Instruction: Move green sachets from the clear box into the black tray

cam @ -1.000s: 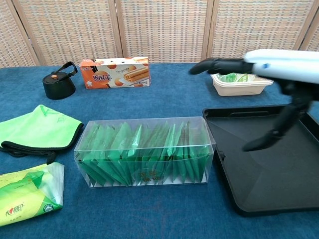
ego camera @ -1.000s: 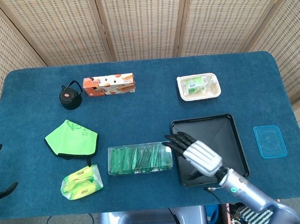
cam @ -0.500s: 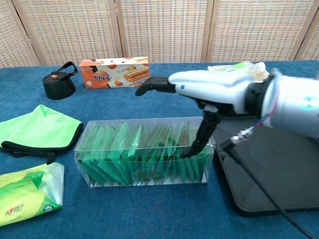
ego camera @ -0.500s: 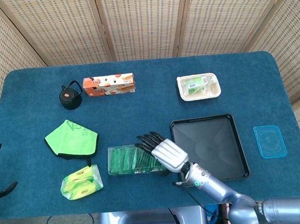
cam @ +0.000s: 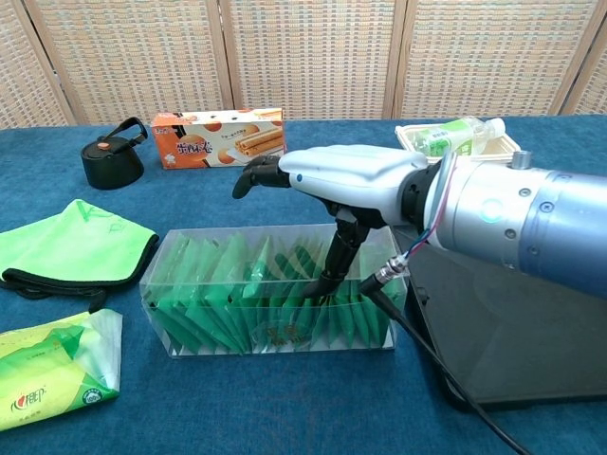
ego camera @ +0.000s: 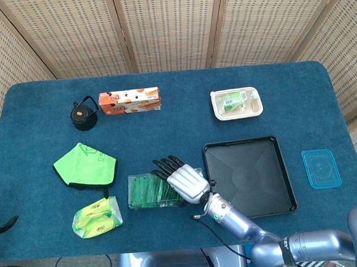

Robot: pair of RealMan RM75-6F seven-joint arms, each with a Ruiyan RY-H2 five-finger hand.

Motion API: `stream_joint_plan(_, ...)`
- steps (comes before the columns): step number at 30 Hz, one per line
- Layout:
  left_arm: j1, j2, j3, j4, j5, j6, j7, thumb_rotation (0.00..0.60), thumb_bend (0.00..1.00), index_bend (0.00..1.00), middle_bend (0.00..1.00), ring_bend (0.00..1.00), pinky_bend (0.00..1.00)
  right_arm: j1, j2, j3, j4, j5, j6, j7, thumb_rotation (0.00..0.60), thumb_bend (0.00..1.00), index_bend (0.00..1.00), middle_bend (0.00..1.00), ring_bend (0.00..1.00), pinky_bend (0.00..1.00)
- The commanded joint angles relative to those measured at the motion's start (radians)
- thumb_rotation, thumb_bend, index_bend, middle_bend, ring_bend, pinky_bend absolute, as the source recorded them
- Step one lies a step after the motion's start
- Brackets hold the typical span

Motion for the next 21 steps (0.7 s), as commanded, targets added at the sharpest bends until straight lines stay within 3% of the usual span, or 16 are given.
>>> stream_joint_plan(1, 0.001, 0.001, 0.001, 0.0, 0.001, 0.001, -0.003, 0.6, 0.13, 0.0, 0.0, 0.0, 0.0, 0.01, -0.008, -0.011, 0.003, 0.016, 0.012, -0.016, 0.6, 0.39, 0.17, 0.0, 0.0, 0.0)
stream_joint_plan(10, 0.002, 0.004, 0.003, -0.001, 0.004, 0.003, -0.01, 0.6, 0.13, 0.0, 0.0, 0.0, 0.0, 0.027, -0.027, -0.011, 0.0, -0.008, 0.059, -0.016, 0.6, 0.63, 0.23, 0.0, 0.0, 0.0)
stream_joint_plan(15, 0.0, 0.005, 0.002, -0.001, 0.002, -0.001, -0.014, 0.6, 0.13, 0.0, 0.0, 0.0, 0.0, 0.038, -0.017, 0.014, -0.002, -0.005, 0.075, -0.007, 0.6, 0.64, 0.25, 0.0, 0.0, 0.0)
stream_joint_plan(21, -0.002, 0.01, -0.002, -0.002, -0.011, -0.008, -0.028, 0.6, 0.13, 0.0, 0.0, 0.0, 0.0, 0.081, -0.003, 0.098, 0.045, 0.08, 0.098, -0.038, 0.6, 0.64, 0.26, 0.0, 0.0, 0.0)
